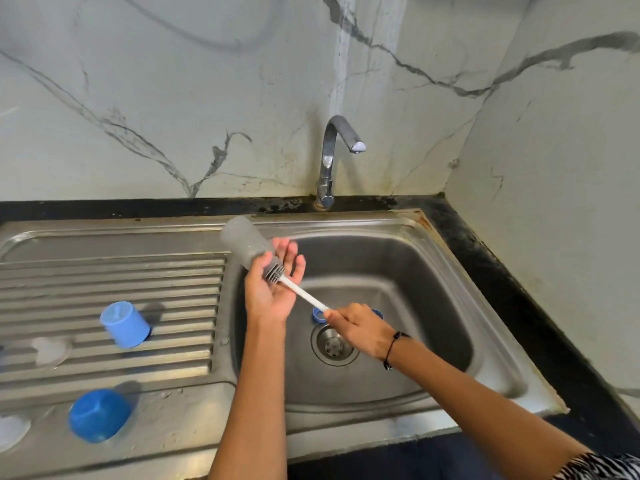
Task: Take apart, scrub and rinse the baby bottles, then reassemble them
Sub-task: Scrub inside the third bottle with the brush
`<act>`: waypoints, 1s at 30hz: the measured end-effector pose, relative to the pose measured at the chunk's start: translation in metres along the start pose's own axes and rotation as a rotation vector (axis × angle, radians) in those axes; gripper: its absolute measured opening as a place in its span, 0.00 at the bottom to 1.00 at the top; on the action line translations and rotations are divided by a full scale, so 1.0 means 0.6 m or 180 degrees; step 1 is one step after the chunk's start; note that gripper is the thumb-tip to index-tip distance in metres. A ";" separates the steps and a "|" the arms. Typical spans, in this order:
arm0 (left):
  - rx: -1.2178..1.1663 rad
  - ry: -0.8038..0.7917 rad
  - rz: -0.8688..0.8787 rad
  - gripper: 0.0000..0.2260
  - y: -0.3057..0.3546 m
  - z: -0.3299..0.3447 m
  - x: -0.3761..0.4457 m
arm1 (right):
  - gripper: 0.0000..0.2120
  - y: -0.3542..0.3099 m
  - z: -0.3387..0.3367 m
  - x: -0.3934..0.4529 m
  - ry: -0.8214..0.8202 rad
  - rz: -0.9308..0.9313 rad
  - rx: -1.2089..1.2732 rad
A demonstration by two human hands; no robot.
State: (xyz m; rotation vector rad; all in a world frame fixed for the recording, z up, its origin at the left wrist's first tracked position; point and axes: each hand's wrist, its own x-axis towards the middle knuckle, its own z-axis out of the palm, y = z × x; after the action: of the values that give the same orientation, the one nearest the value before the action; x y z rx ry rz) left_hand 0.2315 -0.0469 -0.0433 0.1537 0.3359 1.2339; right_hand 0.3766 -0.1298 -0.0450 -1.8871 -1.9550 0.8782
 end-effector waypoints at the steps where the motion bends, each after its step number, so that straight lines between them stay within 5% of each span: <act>1: -0.0035 0.0265 -0.0036 0.03 -0.008 0.002 0.006 | 0.22 0.002 0.004 0.001 0.0026 0.0116 -0.0229; 5: 0.0923 0.1050 0.0284 0.02 -0.041 0.012 0.024 | 0.21 -0.001 0.004 0.014 0.0455 0.0649 -0.1293; 8: 0.0970 0.0830 0.0228 0.13 -0.041 0.028 0.018 | 0.22 0.008 -0.012 0.023 0.0571 0.0532 -0.0966; 11: 0.0563 0.0234 0.0139 0.09 -0.013 0.030 0.009 | 0.22 0.017 -0.021 0.013 0.0306 0.0000 0.0011; 14: 0.0135 -0.0083 0.0037 0.08 -0.003 0.020 -0.008 | 0.23 0.018 -0.010 -0.002 0.0070 -0.0128 0.0187; 20: 0.0642 0.0857 0.0399 0.03 -0.035 0.019 0.018 | 0.20 0.006 0.000 0.009 0.0407 0.0497 -0.1048; 22: 0.0811 0.0883 0.0444 0.11 -0.038 0.021 0.022 | 0.22 0.008 0.000 0.022 0.0596 0.0585 -0.1243; 27: 0.0437 0.0002 0.0211 0.18 -0.009 0.022 0.013 | 0.24 0.012 -0.018 0.027 0.0323 0.0031 0.0262; 30: 0.0148 -0.0025 0.0107 0.05 -0.011 0.016 0.004 | 0.23 0.011 -0.006 0.014 0.0042 -0.0044 0.0356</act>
State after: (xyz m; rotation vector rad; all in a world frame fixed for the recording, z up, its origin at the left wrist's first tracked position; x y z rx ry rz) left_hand 0.2413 -0.0462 -0.0368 0.2048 0.3566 1.2591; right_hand 0.3834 -0.1210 -0.0477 -1.8101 -1.8681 0.9481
